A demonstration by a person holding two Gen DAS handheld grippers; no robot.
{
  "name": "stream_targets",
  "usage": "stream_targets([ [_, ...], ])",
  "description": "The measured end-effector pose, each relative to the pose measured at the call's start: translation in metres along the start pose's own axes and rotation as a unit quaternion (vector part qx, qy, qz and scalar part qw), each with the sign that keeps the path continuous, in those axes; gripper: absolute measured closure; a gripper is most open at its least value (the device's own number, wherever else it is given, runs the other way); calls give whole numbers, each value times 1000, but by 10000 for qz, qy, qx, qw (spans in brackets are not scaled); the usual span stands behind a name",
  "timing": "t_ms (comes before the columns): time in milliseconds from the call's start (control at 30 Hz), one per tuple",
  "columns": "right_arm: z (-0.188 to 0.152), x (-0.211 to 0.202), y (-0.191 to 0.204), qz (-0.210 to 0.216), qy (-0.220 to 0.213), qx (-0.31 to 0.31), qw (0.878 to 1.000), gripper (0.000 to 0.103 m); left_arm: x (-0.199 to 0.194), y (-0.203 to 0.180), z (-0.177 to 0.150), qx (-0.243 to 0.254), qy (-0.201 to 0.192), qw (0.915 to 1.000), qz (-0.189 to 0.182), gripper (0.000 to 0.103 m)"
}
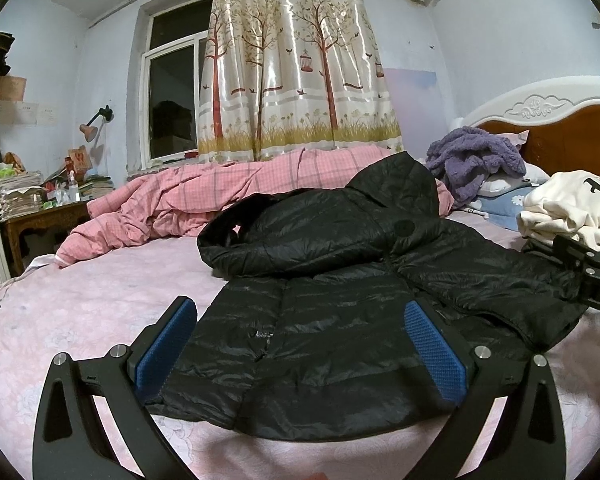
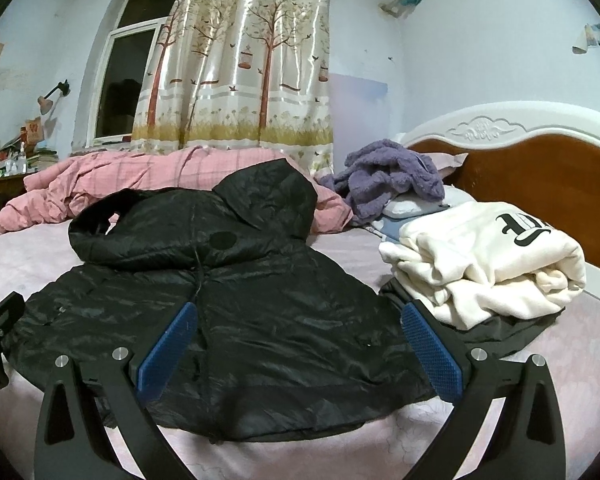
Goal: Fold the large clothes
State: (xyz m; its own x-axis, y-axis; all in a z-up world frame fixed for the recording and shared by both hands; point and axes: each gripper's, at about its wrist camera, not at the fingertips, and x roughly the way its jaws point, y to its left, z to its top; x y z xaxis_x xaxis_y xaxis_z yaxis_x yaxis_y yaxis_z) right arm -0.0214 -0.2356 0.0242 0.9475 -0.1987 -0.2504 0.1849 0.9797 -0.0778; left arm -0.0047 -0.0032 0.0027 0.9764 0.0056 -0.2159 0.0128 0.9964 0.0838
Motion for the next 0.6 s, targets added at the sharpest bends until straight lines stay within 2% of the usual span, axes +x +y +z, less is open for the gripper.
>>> stream_targets([
  [233, -2, 6, -3, -64, 160, 60, 9998, 0, 3, 5, 0, -130, 58, 9999, -7, 0],
  [400, -4, 6, -4, -41, 167, 75, 9998, 0, 2, 10, -2, -236, 58, 9995, 184, 0],
  [600, -5, 5, -3, -107, 165, 57, 9998, 0, 0, 17, -3, -397, 12, 9991, 148, 0],
])
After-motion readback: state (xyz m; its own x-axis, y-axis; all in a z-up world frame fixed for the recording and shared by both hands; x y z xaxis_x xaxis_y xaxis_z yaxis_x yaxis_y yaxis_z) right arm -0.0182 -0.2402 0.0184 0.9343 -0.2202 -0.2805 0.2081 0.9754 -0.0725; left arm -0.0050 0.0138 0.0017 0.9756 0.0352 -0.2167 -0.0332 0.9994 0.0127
